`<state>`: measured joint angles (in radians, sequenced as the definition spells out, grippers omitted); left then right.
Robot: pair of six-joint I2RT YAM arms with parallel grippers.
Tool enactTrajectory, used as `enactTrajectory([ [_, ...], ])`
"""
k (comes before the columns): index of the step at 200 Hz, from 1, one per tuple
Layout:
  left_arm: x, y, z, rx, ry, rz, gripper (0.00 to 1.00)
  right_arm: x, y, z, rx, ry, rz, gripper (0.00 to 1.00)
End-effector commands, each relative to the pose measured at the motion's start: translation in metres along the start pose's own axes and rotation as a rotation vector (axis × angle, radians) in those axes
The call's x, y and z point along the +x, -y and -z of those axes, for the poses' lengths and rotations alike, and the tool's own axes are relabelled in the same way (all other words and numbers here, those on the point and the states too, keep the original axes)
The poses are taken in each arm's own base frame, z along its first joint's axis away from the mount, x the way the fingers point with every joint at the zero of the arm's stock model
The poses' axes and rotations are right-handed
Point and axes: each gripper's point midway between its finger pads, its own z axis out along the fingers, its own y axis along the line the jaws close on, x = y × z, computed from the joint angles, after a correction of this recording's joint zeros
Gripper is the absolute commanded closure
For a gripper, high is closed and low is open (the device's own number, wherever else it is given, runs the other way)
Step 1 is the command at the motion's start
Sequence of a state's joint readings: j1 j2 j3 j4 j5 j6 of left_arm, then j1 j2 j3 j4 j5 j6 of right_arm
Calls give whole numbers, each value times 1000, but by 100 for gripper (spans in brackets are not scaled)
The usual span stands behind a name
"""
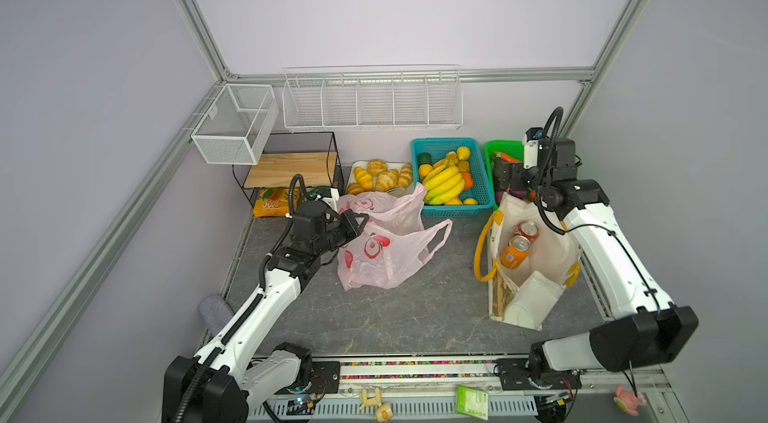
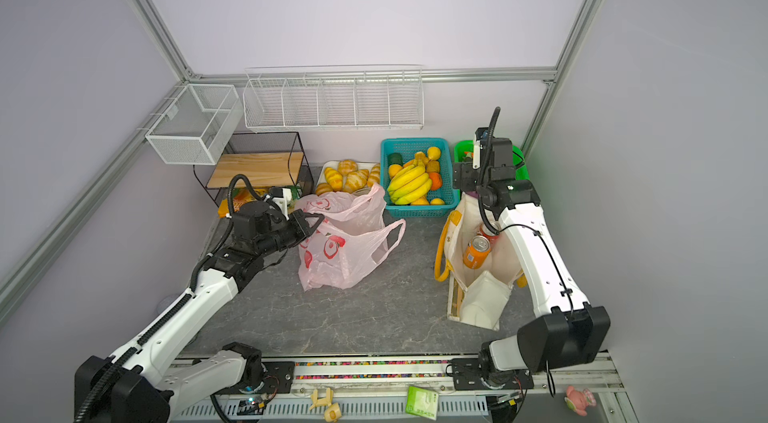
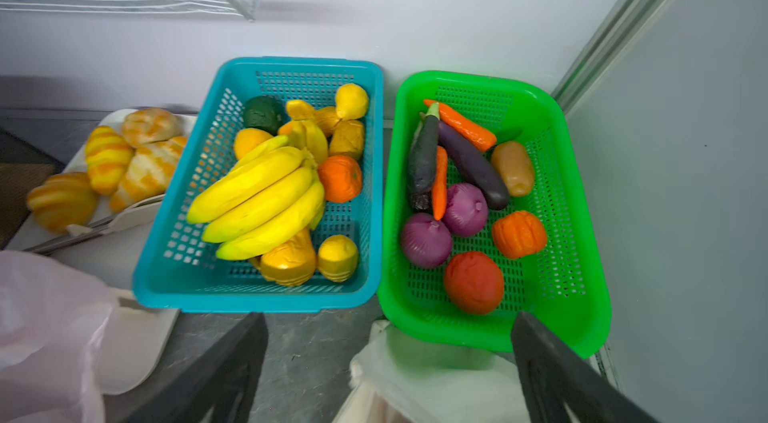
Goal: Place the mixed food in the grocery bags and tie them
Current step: 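Release the bag and reach the right gripper to the teal basket while left holds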
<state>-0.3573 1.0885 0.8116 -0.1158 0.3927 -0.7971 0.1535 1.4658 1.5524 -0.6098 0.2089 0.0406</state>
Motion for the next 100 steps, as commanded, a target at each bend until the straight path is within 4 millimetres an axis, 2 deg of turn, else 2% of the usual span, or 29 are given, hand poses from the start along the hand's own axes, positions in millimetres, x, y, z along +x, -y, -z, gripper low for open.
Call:
enactTrajectory([
  [1, -9, 12, 3, 28, 13, -58, 100, 17, -6, -23, -13, -113, 41, 5],
  [12, -8, 11, 1, 25, 8, -74, 100, 18, -15, -33, -49, -141, 42, 3],
  [32, -9, 5, 2, -19, 8, -110, 100, 16, -43, -52, -118, -159, 87, 1],
  [34, -9, 4, 2, -25, 7, -112, 100, 16, -55, -53, -137, -161, 103, 1],
  [38, -9, 2, 3, -35, 7, -119, 100, 16, -64, -56, -154, -163, 113, 1],
  [66, -9, -5, 4, -80, 7, -150, 100, 23, -117, -84, -279, -203, 97, 1],
  [82, -10, -7, 6, -94, 9, -166, 100, 27, -132, -102, -307, -223, 53, 2],
  [100, -10, -6, 6, -90, 15, -167, 100, 27, -135, -122, -282, -232, 2, 3],
])
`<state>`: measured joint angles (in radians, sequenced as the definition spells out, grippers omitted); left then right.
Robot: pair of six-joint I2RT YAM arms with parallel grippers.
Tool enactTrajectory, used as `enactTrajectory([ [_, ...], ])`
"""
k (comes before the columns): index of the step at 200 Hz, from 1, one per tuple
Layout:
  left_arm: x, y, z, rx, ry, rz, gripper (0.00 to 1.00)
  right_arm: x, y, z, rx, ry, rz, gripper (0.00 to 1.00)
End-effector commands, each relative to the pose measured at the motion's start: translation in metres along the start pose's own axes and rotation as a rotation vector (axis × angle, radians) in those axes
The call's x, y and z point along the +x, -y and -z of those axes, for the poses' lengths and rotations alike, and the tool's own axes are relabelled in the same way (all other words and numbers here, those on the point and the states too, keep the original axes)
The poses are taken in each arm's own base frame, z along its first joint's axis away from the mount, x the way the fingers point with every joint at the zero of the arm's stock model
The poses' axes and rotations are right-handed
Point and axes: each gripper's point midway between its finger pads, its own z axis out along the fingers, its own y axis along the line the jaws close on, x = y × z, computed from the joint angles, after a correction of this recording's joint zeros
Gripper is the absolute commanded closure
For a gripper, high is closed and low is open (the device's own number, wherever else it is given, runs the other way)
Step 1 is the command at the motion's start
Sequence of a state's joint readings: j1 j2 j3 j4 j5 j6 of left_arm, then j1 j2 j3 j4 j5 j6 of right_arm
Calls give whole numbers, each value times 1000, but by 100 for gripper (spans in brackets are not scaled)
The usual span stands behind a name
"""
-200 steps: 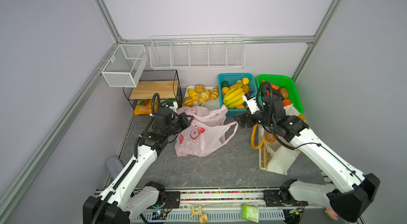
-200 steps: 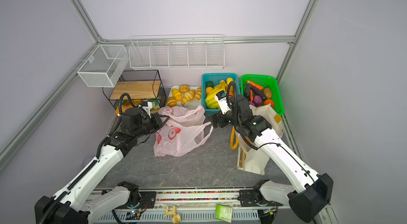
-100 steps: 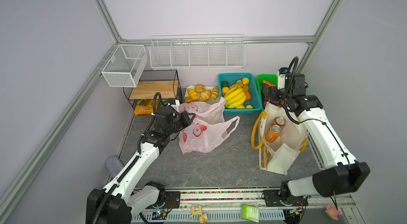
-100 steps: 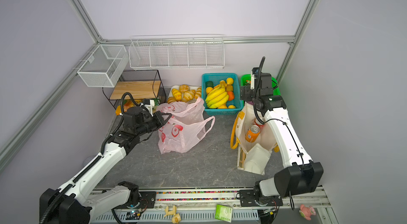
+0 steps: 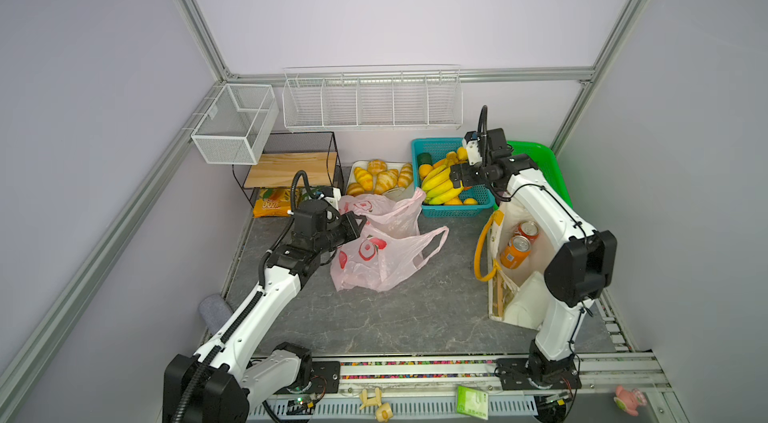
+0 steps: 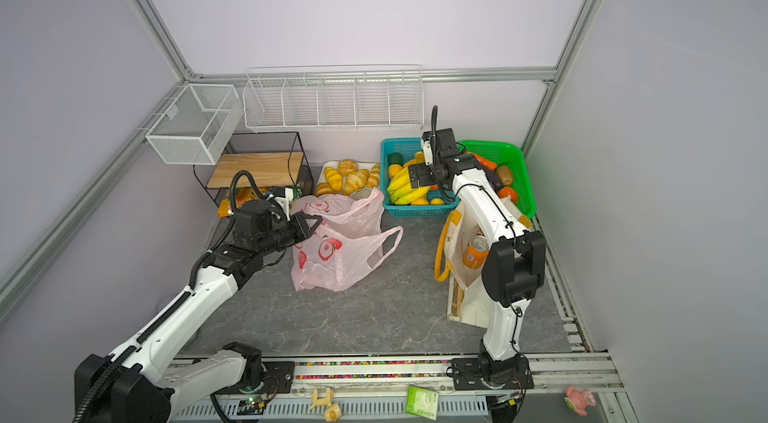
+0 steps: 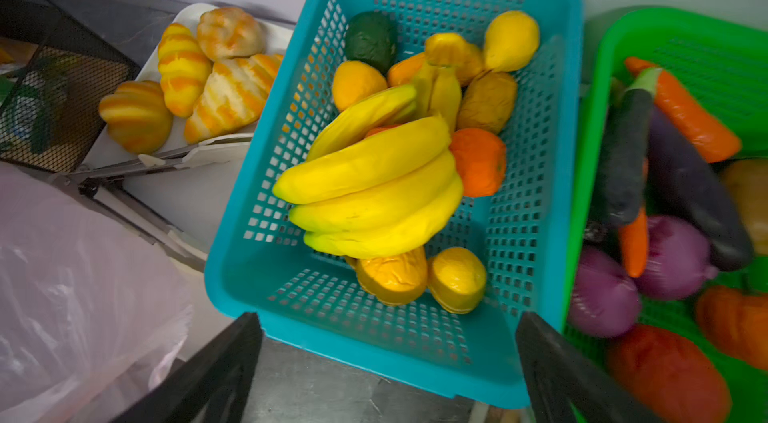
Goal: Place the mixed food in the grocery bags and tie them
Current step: 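Release the bag and reach the right gripper to the teal basket while left holds, then lower the right gripper into the teal basket and grasp the yellow banana bunch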
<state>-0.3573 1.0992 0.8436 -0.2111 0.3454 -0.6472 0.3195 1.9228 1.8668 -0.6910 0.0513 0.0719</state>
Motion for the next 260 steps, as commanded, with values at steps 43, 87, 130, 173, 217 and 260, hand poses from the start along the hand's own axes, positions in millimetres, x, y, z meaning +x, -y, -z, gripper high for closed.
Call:
enactTrajectory([
  [43, -15, 7, 5, -1, 44, -34, 100, -21, 2, -52, -3, 47, -198, 12],
  [87, -19, 8, 6, -8, 53, -38, 100, -20, 0, -82, -8, -4, -302, 12],
  [130, -19, 9, 8, -5, 59, -40, 100, -20, 7, -104, 31, -13, -341, 12],
  [173, -16, 6, 11, -10, 63, -46, 100, -8, 31, -108, 175, -41, -270, 10],
  [217, -16, 7, 14, -8, 71, -55, 100, 11, 57, -92, 237, -85, -259, 6],
  [260, -14, 6, 15, -3, 69, -56, 100, 23, 67, -78, 183, -84, -339, 3],
])
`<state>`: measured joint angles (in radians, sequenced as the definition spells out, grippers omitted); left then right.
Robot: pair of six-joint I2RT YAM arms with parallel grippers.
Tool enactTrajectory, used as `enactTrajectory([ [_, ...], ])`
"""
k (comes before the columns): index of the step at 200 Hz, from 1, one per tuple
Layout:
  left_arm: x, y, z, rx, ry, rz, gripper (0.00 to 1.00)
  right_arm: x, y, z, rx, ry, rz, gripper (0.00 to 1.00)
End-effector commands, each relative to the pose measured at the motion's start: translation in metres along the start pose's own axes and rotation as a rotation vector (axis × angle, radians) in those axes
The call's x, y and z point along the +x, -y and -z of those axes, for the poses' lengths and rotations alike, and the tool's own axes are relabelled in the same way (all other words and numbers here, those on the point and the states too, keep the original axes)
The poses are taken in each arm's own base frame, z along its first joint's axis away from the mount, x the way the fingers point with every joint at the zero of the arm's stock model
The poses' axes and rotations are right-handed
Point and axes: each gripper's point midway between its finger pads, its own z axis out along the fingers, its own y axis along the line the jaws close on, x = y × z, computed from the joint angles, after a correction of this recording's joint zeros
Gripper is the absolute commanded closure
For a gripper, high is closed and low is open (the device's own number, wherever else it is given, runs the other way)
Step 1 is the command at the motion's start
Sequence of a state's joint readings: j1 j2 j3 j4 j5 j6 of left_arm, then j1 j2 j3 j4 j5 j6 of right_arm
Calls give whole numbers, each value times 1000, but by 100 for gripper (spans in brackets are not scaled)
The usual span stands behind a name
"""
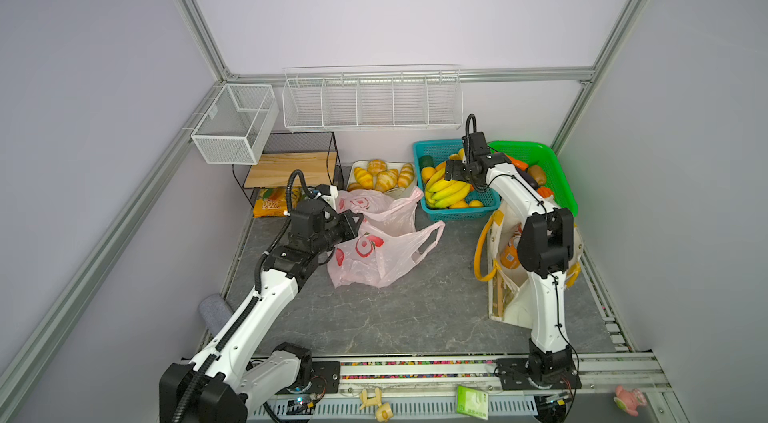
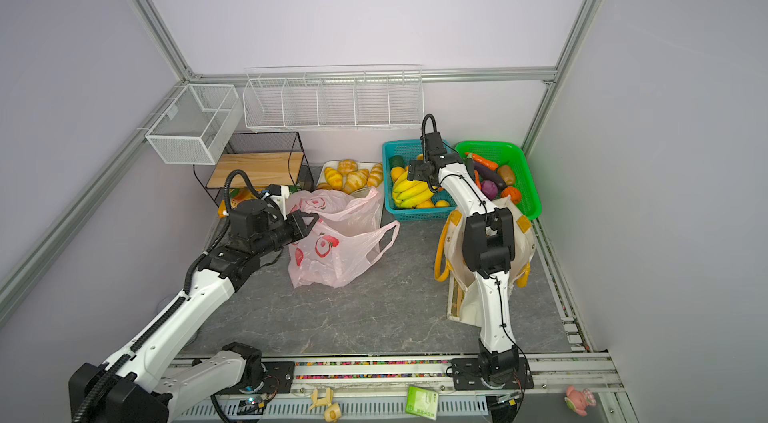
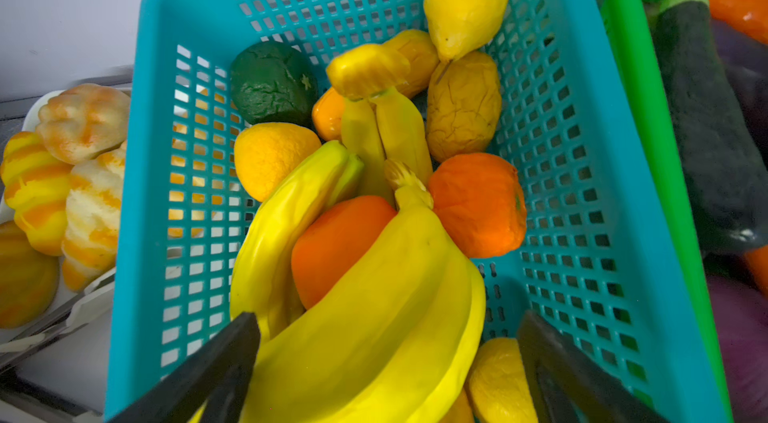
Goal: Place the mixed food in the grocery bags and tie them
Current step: 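Lower the right gripper into the teal basket and grasp the yellow banana bunch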
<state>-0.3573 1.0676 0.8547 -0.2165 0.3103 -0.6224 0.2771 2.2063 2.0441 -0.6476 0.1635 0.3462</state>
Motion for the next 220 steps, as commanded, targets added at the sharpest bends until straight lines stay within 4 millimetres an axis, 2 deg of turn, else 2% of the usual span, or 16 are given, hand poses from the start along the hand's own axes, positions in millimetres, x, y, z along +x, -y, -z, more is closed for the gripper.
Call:
enactTrajectory([
  [1, -3, 1, 5, 2, 19, -20, 100, 11, 28, 7, 38, -46, -34, 3],
  [50, -2, 1, 8, 2, 26, -32, 100, 12, 39, 21, 34, -43, -54, 13],
  [93, -2, 0, 9, 0, 29, -43, 100, 21, 45, 30, 47, -58, -54, 22],
  [95, -2, 0, 9, 0, 30, -44, 100, 19, 57, 29, 62, -58, -73, 22],
  [101, -2, 0, 9, 0, 29, -46, 100, 19, 64, 30, 70, -62, -79, 23],
  [151, -2, 0, 9, 0, 29, -60, 100, 27, 81, 38, 73, -74, -105, 30],
  [176, -2, 0, 8, -1, 31, -63, 100, 31, 76, 39, 12, -84, -131, 33],
  [220, -1, -1, 5, 3, 24, -63, 100, 38, 55, 32, -112, -121, -154, 37],
])
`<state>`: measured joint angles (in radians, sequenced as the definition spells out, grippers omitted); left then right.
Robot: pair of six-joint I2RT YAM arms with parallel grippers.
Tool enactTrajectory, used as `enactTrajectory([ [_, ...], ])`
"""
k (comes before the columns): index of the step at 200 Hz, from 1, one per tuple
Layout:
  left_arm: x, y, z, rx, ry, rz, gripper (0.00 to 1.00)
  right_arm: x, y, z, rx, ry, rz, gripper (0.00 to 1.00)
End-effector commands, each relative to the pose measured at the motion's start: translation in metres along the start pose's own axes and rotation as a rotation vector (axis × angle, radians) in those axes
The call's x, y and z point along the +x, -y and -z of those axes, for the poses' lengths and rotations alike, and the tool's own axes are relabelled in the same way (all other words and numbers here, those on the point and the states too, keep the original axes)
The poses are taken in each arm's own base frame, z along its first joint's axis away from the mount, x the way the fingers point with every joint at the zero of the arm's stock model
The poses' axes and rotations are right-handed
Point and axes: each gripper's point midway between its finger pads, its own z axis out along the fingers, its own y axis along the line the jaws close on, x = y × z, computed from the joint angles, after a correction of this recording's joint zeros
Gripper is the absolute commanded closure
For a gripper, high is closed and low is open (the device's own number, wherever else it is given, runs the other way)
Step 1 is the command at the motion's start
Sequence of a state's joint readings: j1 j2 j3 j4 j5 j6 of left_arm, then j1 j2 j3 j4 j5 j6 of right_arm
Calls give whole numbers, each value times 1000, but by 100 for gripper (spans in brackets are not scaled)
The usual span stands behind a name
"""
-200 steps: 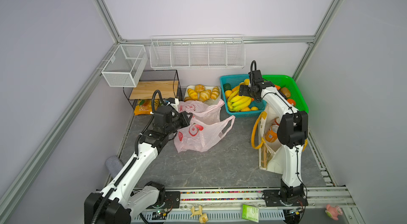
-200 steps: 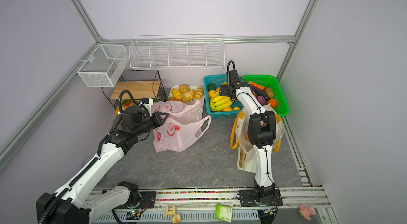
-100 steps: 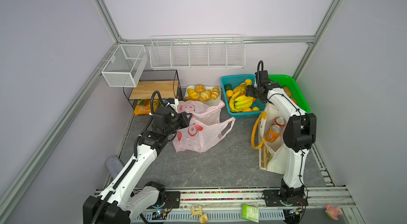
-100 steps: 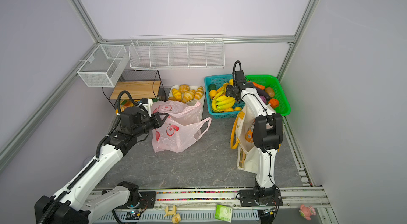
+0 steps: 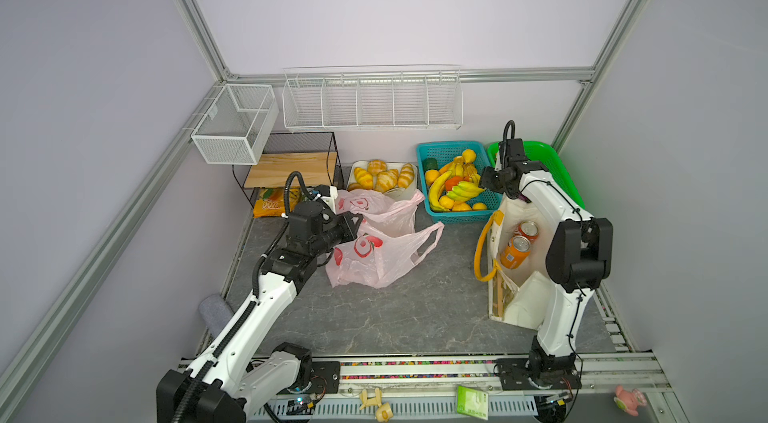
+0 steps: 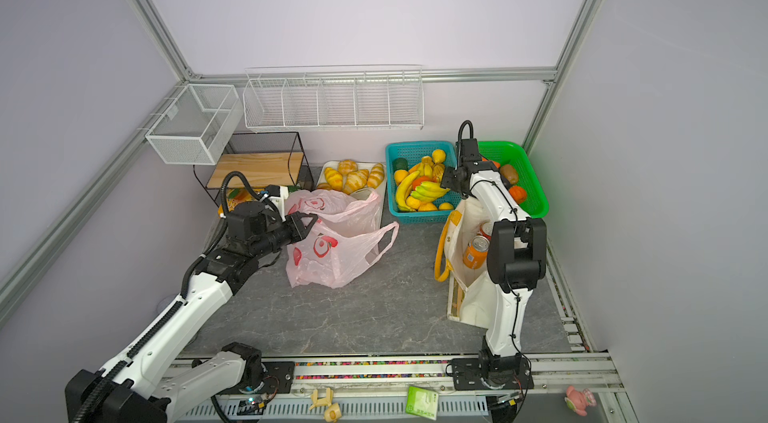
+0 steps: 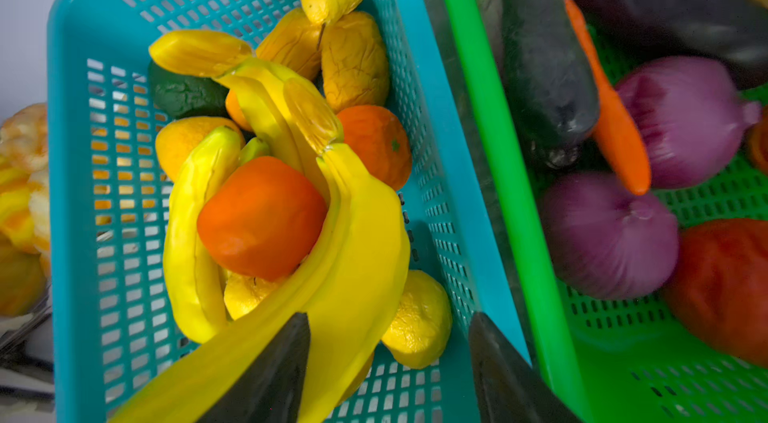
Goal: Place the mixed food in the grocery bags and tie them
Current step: 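Lower the right gripper into the teal basket and grasp the yellow banana bunch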
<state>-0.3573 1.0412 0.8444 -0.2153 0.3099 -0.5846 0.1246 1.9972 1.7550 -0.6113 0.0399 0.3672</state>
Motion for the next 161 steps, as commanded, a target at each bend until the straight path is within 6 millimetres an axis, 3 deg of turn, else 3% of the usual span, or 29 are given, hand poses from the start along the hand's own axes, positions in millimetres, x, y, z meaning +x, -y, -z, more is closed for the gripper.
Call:
enactTrajectory([
  [1, 0, -4, 0, -6, 9, -20, 100, 18, -18, -2, -99, -73, -13, 37],
  [56, -1, -4, 0, -6, 14, -25, 100, 15, -31, -10, -206, -97, -75, 40],
  [83, 0, -3, 0, -4, 12, -25, 100, 17, -27, -13, -183, -108, -68, 41],
  [123, 0, -3, -2, 4, 12, -25, 100, 15, -17, -18, -101, -86, 59, 39],
  [161, 1, -3, -3, 5, 10, -24, 100, -1, -14, -22, -61, -26, 190, 37],
])
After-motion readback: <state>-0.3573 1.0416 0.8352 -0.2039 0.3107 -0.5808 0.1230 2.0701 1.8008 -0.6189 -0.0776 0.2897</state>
